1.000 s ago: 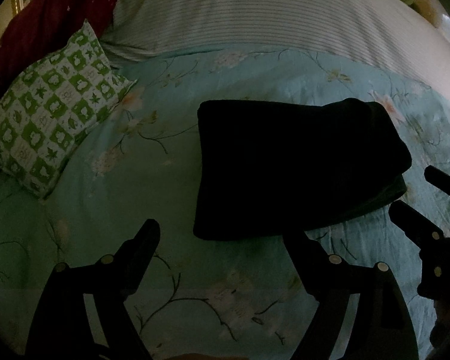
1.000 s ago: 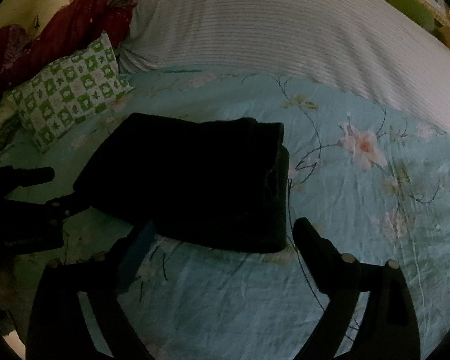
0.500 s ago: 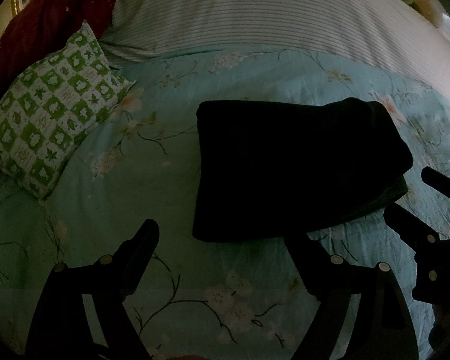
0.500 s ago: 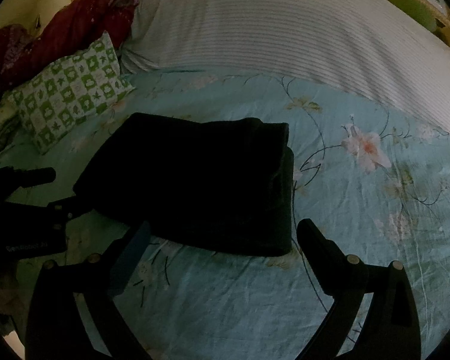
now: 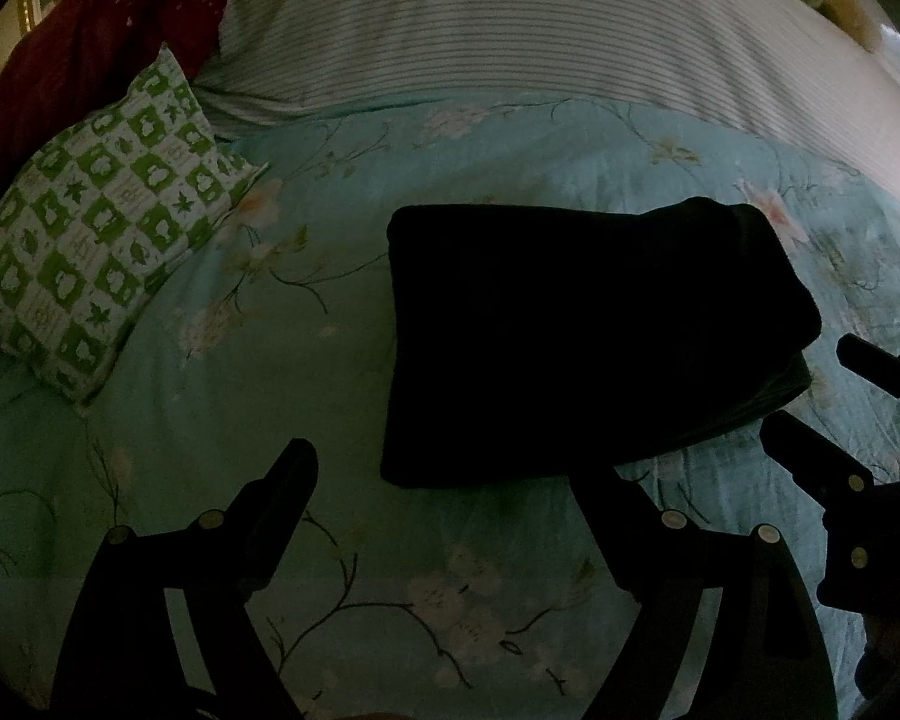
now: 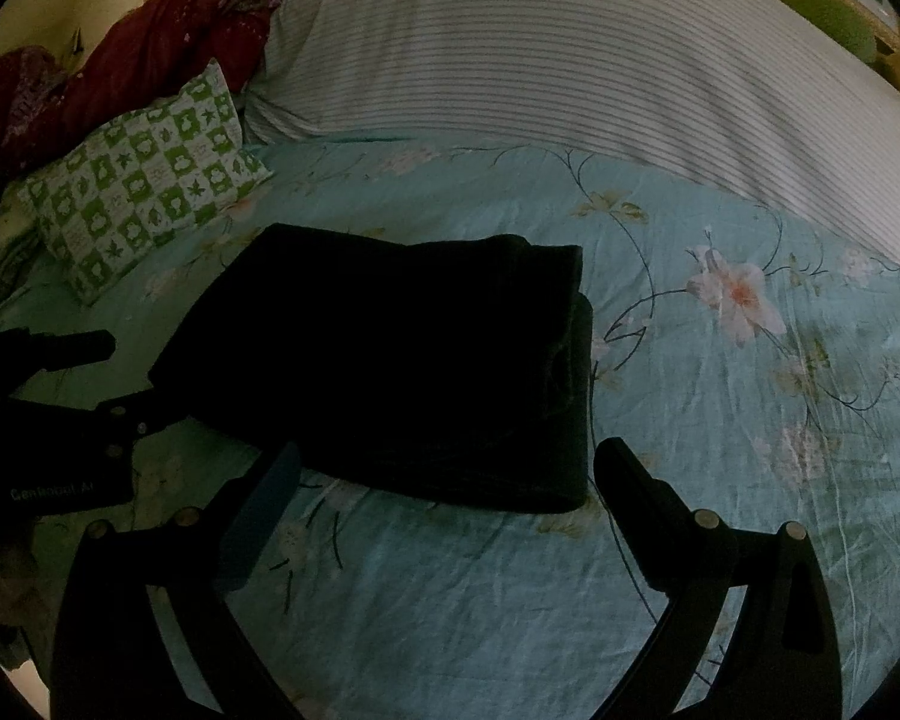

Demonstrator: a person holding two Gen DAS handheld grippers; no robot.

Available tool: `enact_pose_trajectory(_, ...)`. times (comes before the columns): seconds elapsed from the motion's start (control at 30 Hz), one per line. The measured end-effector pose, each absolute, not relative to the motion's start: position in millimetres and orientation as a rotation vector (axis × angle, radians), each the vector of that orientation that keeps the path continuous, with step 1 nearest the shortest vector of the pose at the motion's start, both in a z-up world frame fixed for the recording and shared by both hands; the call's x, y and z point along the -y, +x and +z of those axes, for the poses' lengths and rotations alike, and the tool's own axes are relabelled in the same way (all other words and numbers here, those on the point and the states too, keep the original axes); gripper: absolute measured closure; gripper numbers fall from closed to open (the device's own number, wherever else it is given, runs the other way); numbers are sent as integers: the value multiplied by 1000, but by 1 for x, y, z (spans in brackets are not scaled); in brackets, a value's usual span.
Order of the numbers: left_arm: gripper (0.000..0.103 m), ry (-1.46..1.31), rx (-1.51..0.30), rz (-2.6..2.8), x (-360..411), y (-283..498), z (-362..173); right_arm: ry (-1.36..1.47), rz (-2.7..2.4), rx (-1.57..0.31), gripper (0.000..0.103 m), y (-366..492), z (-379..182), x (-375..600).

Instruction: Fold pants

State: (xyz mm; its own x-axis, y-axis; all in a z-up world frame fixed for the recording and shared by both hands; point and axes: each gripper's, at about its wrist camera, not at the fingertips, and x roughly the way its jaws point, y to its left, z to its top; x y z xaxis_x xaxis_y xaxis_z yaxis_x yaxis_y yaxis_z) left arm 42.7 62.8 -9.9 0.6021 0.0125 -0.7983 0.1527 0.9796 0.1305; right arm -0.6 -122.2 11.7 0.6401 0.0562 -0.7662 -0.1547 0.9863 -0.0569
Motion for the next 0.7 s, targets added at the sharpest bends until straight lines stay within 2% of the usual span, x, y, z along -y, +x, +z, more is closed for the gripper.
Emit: enact_pose_trajectory(0.7, 17, 196, -922, -81, -61, 43, -9, -114, 123, -864, 5, 3, 14, 125)
